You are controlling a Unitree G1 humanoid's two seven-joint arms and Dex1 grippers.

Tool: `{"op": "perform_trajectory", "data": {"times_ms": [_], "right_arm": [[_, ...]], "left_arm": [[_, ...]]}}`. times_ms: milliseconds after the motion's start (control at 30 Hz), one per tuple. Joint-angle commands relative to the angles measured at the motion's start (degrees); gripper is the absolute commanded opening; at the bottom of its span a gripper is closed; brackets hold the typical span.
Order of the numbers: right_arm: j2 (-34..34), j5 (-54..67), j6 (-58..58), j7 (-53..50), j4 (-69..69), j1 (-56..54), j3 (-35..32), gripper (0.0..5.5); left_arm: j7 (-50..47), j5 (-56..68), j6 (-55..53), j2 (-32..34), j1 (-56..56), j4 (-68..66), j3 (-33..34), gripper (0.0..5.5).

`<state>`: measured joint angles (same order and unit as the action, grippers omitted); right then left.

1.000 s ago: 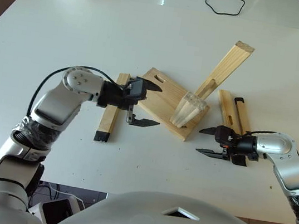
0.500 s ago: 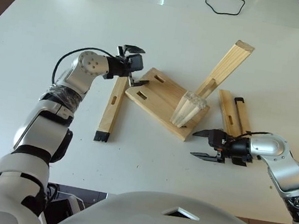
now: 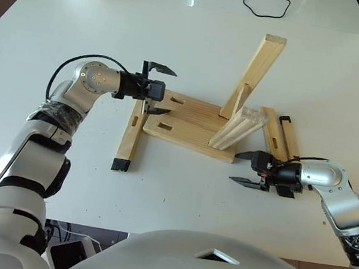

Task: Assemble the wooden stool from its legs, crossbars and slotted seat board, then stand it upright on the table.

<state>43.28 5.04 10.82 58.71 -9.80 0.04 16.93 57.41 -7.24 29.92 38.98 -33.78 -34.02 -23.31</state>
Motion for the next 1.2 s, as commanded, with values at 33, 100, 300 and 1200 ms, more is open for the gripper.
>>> {"op": "perform_trajectory", "data": {"times_ms": [33,100,300,1200], "right_arm": [[-0.64,-1.77,-0.24,-2.44,1.9,-1.96,-1.38,3.2],[-1.52,-1.85,-0.39,-3.62,2.69,-3.35,-2.24,3.2],[-4.27,-4.22,-2.03,-8.1,9.04,-9.13,-3.43,3.2],[-8.82,-9.3,-2.11,-14.73,12.53,-13.39,-5.64,3.2]], "left_arm": [[5.19,0.6,-5.21,1.88,8.44,6.99,-1.57,5.4],[5.66,2.44,-8.03,2.76,9.97,10.6,-0.58,5.4],[5.85,3.97,-13.13,4.52,14.31,19.5,0.43,5.4],[-5.44,18.9,-43.95,-3.5,26.7,54.37,10.75,5.4]]}}
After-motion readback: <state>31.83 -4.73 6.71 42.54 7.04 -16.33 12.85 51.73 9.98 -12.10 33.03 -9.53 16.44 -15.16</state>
